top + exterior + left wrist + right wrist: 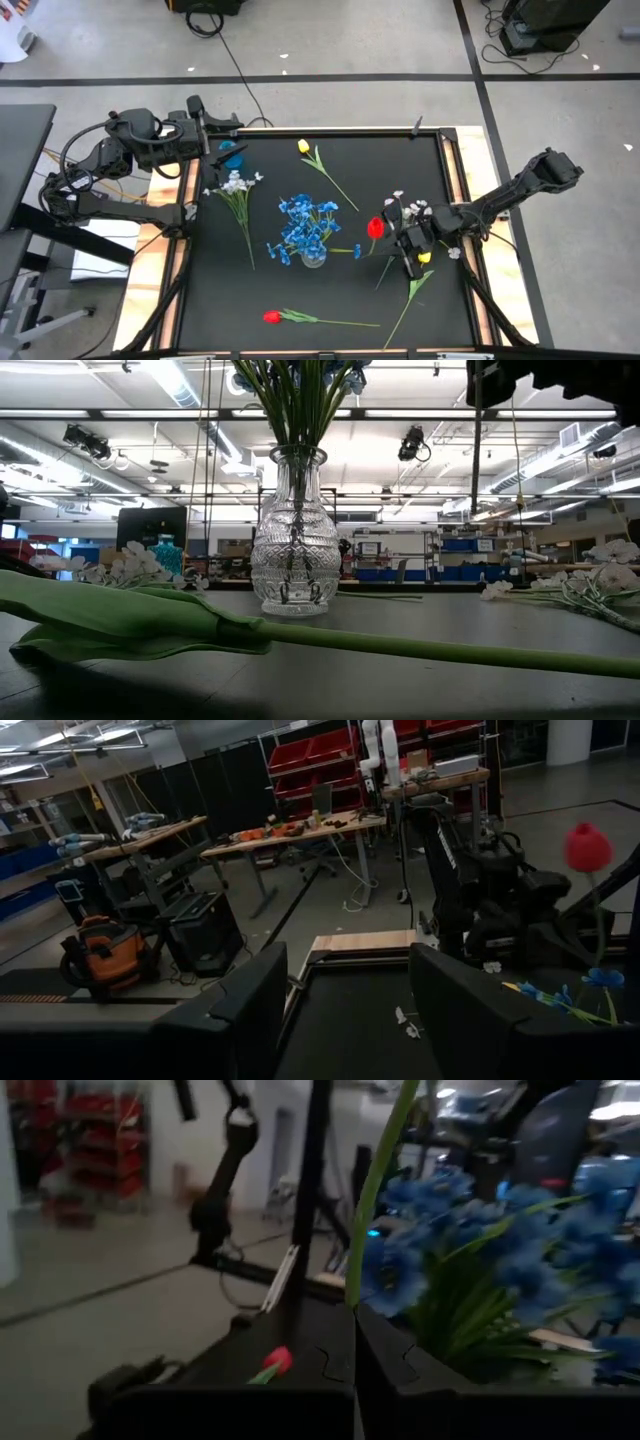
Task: Sort flowers into vase by color
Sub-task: Put the top red flower into the transparent vase
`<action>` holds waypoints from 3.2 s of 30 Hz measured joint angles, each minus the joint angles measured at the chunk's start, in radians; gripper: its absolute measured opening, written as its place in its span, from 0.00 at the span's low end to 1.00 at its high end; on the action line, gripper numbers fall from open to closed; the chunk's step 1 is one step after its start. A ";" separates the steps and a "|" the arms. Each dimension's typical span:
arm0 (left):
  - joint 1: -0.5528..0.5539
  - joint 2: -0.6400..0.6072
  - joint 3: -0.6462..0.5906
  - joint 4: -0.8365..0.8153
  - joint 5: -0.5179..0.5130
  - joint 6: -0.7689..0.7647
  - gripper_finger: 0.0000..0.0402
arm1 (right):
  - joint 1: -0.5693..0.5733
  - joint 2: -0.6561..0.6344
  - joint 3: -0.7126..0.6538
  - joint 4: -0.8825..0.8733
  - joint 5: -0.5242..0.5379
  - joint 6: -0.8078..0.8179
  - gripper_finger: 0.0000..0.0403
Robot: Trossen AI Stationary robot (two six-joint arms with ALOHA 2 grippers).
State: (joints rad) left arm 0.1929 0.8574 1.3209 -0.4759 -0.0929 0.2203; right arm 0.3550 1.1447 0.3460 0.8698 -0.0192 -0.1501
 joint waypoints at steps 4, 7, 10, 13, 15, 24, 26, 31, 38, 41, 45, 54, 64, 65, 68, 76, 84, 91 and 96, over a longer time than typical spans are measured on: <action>0.000 0.000 0.000 0.000 0.000 0.000 0.54 | 0.000 0.049 0.060 -0.076 -0.011 -0.081 0.01; 0.000 0.000 0.000 0.000 0.000 0.000 0.54 | -0.001 0.126 0.142 -0.143 -0.011 -0.161 0.01; 0.000 0.000 0.000 0.000 0.000 0.000 0.54 | 0.010 0.199 0.231 -0.153 -0.025 -0.200 0.01; 0.000 0.000 0.000 0.000 0.000 0.000 0.54 | 0.039 0.245 0.303 -0.166 -0.032 -0.224 0.01; 0.000 0.000 0.000 0.000 0.000 0.000 0.54 | 0.054 0.256 0.325 -0.198 -0.029 -0.257 0.01; 0.000 0.000 0.000 0.000 0.000 0.000 0.54 | 0.054 0.263 0.328 -0.113 0.121 -0.293 0.01; 0.000 0.000 0.000 0.000 0.000 0.000 0.54 | 0.053 0.278 0.334 -0.063 0.153 -0.308 0.01; 0.000 0.000 0.000 0.000 0.000 0.000 0.54 | 0.053 0.341 0.384 -0.038 0.095 -0.325 0.01; 0.000 0.000 0.000 0.000 0.000 0.000 0.54 | 0.083 0.451 0.455 0.058 0.018 -0.325 0.01; 0.000 0.000 0.000 0.000 0.000 0.000 0.54 | 0.100 0.492 0.486 0.084 0.018 -0.330 0.01; 0.000 0.000 0.000 -0.002 0.000 0.000 0.54 | 0.111 0.531 0.505 0.117 0.058 -0.400 0.01; 0.000 0.000 0.000 -0.005 0.000 0.000 0.54 | 0.098 0.540 0.505 0.143 0.289 -0.456 0.01; 0.000 0.000 0.000 -0.006 0.000 0.000 0.54 | 0.083 0.539 0.504 0.092 0.310 -0.411 0.01; 0.000 0.000 0.000 -0.006 0.000 0.000 0.54 | 0.083 0.539 0.504 0.089 0.310 -0.399 0.01; 0.000 0.000 0.000 -0.007 0.000 0.000 0.54 | 0.083 0.539 0.504 0.076 0.310 -0.384 0.01; 0.000 0.000 0.000 -0.007 0.000 0.000 0.54 | 0.049 0.539 0.504 0.011 0.302 -0.326 0.01; 0.000 0.000 0.000 -0.007 0.000 0.000 0.54 | 0.020 0.539 0.503 -0.013 0.305 -0.276 0.01; 0.000 0.000 0.000 -0.007 0.000 0.000 0.54 | 0.020 0.539 0.503 -0.050 0.306 -0.260 0.01; 0.000 0.000 0.000 -0.007 0.000 0.000 0.54 | 0.015 0.539 0.503 -0.107 0.314 -0.203 0.01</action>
State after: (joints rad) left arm 0.1932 0.8577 1.3209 -0.4831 -0.0931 0.2203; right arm 0.3701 1.6840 0.8494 0.7626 0.2947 -0.3526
